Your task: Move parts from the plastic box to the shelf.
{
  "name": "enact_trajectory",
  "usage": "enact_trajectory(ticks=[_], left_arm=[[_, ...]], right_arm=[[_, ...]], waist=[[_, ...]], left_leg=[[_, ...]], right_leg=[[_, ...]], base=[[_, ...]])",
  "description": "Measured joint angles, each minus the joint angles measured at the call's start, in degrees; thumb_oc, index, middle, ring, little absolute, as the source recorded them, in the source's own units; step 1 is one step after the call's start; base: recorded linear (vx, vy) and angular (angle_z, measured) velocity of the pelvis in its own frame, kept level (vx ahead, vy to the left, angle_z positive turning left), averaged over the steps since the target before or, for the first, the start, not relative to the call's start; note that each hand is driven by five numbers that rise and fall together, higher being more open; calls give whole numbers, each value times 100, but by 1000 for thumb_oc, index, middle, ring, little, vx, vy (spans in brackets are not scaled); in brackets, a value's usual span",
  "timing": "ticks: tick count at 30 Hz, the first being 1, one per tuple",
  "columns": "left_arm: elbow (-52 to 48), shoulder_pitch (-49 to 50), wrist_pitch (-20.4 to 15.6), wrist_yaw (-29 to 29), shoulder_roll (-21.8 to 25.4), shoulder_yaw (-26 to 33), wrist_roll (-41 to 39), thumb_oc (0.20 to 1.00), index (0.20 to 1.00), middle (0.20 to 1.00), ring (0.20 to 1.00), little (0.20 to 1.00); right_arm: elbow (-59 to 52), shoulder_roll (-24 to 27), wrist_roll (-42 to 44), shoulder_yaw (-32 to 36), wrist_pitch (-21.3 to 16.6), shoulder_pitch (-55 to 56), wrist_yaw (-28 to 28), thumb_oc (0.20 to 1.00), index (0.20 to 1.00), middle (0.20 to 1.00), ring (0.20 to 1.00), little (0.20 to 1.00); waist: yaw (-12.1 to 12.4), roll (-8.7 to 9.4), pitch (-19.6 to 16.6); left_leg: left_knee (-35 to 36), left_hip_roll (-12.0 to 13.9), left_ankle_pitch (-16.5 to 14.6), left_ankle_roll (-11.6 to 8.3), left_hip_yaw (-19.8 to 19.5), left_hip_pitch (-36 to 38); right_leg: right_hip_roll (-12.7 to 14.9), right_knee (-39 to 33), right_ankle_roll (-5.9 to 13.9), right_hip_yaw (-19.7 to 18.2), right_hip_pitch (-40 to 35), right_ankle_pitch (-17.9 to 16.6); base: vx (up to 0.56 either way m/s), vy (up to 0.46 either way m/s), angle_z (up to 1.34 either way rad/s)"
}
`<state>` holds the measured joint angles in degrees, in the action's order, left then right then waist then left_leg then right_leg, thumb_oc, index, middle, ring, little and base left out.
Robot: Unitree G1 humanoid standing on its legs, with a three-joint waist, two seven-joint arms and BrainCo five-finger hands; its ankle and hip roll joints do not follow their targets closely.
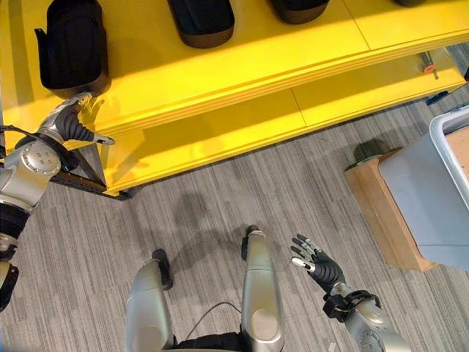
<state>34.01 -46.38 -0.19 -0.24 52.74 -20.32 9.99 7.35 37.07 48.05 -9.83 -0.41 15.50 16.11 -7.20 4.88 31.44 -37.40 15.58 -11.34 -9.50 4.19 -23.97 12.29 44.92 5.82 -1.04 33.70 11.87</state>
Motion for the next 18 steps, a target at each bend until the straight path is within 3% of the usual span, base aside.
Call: enact_trajectory(ticks=[10,18], left_arm=[[-113,-2,-7,-161,99,-2,-234,1000,1000,1000,1000,1000],[130,-522,-11,-238,293,-465,-326,1000,1000,1000,1000,1000]], right_arm=[[7,0,0,0,0,-1,75,1000,1000,1000,1000,1000],[103,1,0,-15,0,0,122,1000,1000,1000,1000,1000]], waist=[[1,-13,2],[27,-24,2]], left_leg=[[17,4,7,-10,-1,4],[27,4,19,-32,1,80]], right_leg=[[-3,27,0,3,13,5],[-5,125,-27,2,-6,62]], base=[[0,0,0],[0,-2,0]])
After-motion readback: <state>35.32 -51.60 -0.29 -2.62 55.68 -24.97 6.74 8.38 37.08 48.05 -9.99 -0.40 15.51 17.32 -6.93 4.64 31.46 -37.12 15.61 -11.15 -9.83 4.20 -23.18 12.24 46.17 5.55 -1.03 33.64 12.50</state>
